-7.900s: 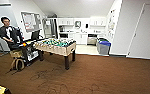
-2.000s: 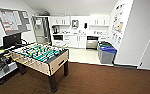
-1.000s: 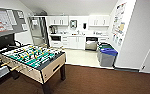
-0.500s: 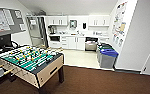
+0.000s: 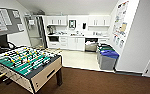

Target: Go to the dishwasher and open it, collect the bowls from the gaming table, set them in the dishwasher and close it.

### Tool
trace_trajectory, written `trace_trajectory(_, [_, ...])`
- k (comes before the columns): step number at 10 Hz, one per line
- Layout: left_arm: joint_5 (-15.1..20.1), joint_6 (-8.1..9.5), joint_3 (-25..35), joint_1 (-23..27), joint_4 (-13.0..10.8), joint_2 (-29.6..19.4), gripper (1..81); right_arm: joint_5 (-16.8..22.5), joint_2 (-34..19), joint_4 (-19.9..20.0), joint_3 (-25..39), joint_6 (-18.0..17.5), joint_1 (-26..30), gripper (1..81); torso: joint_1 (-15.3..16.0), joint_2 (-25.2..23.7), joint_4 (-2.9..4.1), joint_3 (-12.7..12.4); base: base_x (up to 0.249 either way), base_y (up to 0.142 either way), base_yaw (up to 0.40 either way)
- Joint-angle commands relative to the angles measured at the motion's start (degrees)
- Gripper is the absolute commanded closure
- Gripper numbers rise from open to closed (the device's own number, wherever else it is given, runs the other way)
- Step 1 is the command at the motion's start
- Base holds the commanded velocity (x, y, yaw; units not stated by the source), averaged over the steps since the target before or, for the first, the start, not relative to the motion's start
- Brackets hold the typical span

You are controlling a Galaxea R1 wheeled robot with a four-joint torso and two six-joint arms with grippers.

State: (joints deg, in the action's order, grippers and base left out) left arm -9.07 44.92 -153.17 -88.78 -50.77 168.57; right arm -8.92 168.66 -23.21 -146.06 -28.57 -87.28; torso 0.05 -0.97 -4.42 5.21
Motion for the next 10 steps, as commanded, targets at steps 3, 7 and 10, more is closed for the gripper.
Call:
trace_trajectory(3, [0.6,-0.19,0.5,2.0,-0.6,-0.1,81.1,2.2,-0.2,-0.7,0.2,0.0,2.5,81.1,0.0,0.0,0.0,0.0,0.167,-0.076,0.0])
trace_trajectory(7, [0.5,-0.19,0.5,2.0,-0.6,-0.2,81.1,2.7,-0.1,-0.8,0.1,0.0,2.6,81.1,0.0,0.0,0.0,0.0,0.135,-0.019,0.0])
trace_trajectory(10, [0.5,-0.19,0.5,2.0,-0.6,-0.2,81.1,2.7,-0.1,-0.8,0.0,0.0,2.6,81.1,0.0,0.0,0.0,0.0,0.11,0.0,0.0])
